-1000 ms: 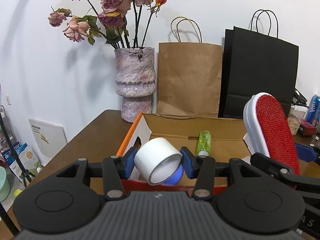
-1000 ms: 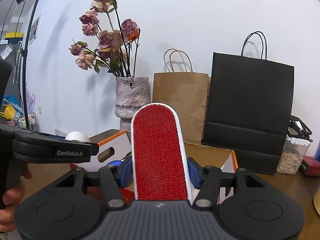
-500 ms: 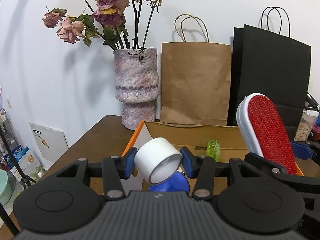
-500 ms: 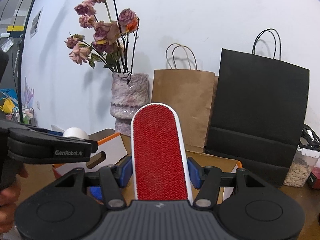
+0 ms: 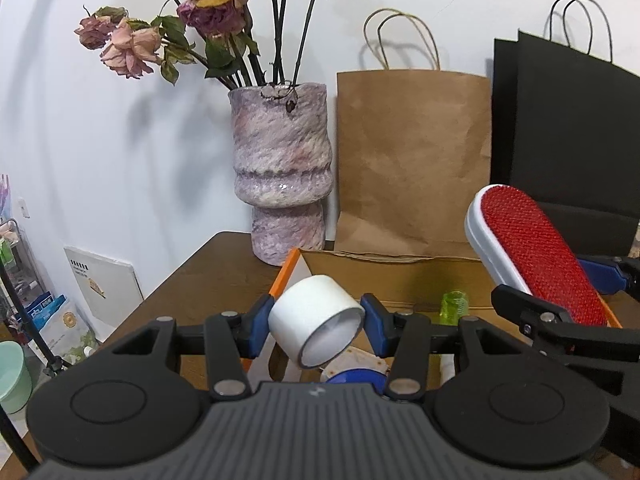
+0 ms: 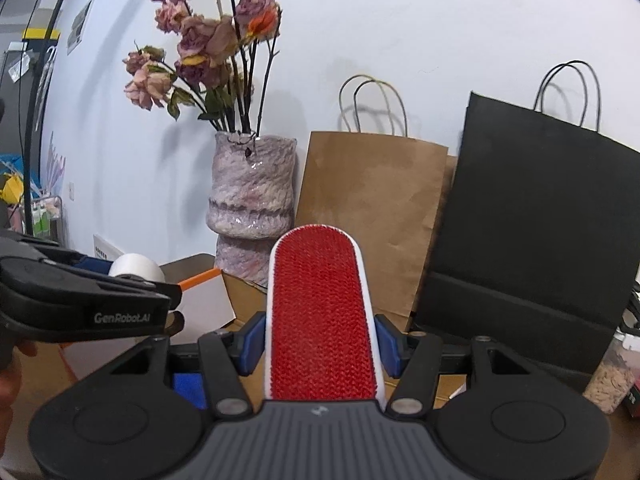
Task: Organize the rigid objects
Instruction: 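Carry the tape roll and lint brush with both grippers over the red box, then open both grippers to drop the tape roll and lint brush into the red box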
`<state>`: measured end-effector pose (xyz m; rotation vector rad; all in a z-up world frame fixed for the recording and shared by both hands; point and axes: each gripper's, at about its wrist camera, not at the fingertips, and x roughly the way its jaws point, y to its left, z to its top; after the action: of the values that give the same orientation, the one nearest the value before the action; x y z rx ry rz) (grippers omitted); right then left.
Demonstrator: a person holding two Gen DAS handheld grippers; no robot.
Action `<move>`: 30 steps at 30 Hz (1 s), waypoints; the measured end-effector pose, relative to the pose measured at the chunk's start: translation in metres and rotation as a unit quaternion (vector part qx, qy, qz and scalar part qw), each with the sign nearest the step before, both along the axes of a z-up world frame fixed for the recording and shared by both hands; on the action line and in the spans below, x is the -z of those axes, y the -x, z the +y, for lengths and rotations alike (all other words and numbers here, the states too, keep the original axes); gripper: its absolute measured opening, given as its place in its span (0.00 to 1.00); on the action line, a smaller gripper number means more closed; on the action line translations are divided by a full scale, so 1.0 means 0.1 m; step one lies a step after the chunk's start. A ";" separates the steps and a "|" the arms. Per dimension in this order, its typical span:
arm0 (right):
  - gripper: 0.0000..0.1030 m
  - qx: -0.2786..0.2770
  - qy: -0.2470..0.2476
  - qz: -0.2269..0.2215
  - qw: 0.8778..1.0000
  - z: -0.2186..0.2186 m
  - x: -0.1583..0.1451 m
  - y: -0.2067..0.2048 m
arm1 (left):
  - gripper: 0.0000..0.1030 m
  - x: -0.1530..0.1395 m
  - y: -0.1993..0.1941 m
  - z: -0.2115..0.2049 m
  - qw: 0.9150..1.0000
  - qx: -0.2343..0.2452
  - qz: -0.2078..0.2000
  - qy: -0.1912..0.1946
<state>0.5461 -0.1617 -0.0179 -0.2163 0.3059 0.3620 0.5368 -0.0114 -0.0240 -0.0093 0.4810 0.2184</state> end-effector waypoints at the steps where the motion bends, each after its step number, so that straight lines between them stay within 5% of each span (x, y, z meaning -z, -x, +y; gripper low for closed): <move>1: 0.54 -0.002 0.003 0.002 1.000 0.02 0.01 -0.04 | 0.48 0.01 -0.02 0.00 1.000 -0.001 0.002 -0.001; 17: 0.55 -0.004 0.014 0.019 1.000 0.06 0.10 -0.26 | 0.52 0.17 -0.25 0.00 1.000 -0.001 0.025 -0.014; 21: 0.86 0.009 0.004 -0.002 1.000 0.00 0.01 -0.20 | 0.66 0.17 -0.25 -0.01 1.000 -0.003 0.025 -0.020; 30: 0.88 0.023 0.006 0.010 1.000 -0.08 -0.01 -0.19 | 0.81 0.12 -0.19 -0.01 1.000 -0.002 0.020 -0.022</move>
<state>0.5649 -0.1696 -0.0172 -0.2163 0.3319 0.3163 0.5559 -0.0119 -0.0363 0.0366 0.5162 0.2323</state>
